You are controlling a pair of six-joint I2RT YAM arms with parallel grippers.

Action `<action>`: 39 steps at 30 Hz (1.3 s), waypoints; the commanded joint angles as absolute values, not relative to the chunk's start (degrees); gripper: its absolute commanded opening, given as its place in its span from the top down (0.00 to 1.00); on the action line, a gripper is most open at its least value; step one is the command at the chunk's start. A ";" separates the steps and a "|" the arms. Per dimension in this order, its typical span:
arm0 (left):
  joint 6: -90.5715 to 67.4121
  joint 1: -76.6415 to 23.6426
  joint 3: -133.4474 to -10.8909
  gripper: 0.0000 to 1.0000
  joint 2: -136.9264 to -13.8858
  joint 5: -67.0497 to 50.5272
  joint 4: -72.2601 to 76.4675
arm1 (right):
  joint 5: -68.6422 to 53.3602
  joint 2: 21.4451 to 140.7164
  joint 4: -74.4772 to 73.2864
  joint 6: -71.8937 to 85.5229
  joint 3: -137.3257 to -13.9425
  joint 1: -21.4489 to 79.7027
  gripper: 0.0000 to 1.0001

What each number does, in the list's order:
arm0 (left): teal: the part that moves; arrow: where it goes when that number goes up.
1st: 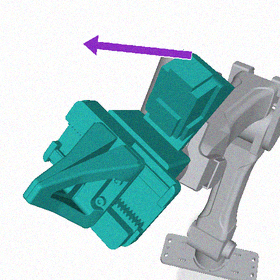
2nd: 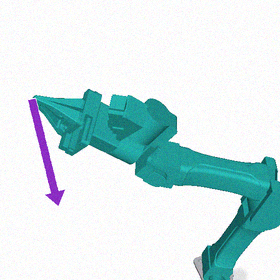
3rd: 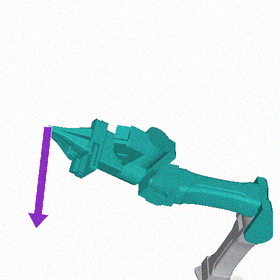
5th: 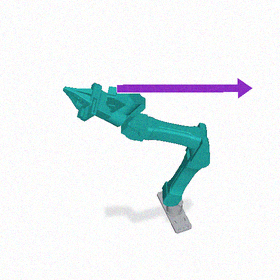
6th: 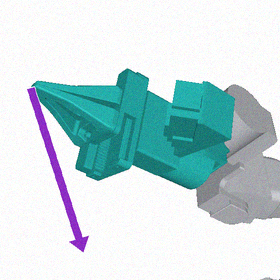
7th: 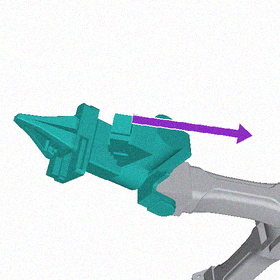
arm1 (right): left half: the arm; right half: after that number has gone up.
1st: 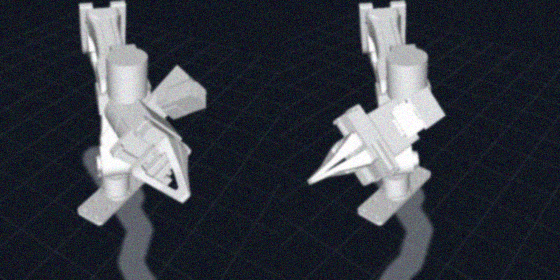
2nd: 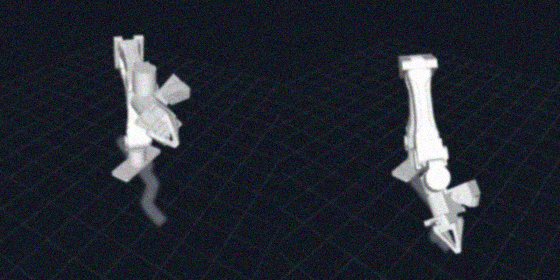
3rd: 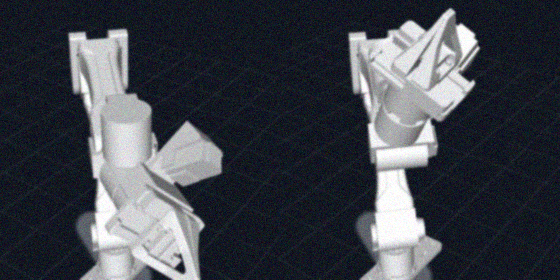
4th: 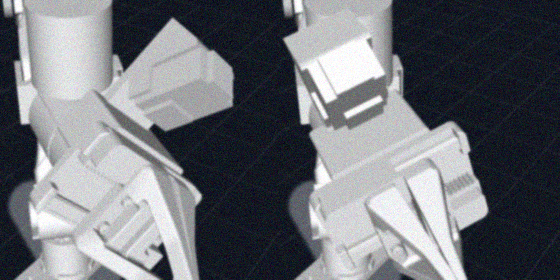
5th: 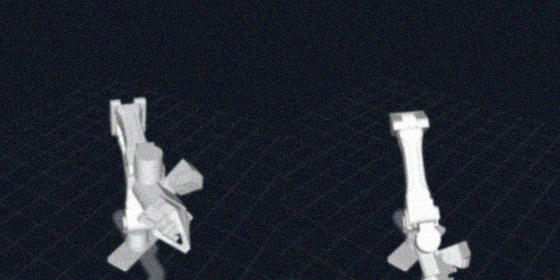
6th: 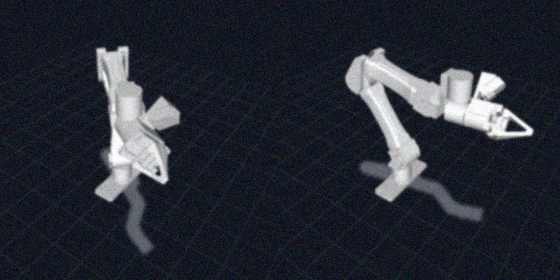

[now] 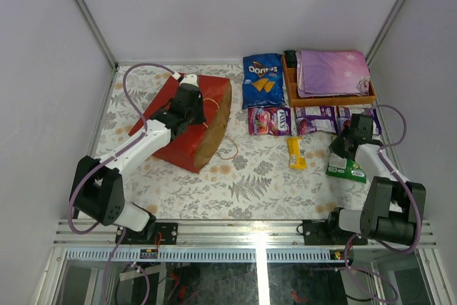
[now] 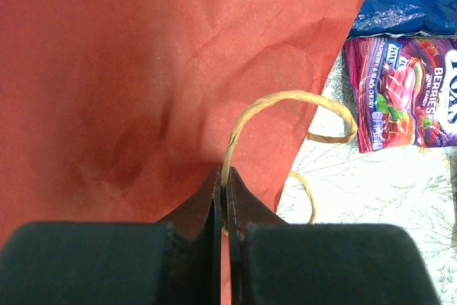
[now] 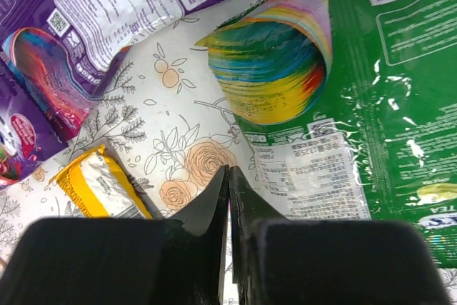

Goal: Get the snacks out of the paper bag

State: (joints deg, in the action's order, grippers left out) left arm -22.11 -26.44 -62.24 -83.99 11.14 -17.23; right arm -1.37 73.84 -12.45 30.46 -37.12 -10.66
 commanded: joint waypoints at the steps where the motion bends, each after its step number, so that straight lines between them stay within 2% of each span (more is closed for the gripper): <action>1: -21.35 -27.15 -64.36 1.00 -85.07 12.31 -17.05 | -5.28 73.82 -10.89 31.24 -37.91 -10.33 0.96; 8: -21.14 -27.76 -64.89 1.00 -86.02 13.15 -17.48 | -8.35 77.68 -8.31 31.66 -36.42 -8.01 0.97; 16: -20.93 -27.87 -64.99 1.00 -85.99 14.42 -17.92 | -5.48 79.93 -8.42 30.99 -35.42 -8.11 1.00; 39: -20.84 -27.95 -65.05 1.00 -85.56 14.32 -17.96 | 5.02 70.67 -13.32 32.96 -32.86 -15.33 1.00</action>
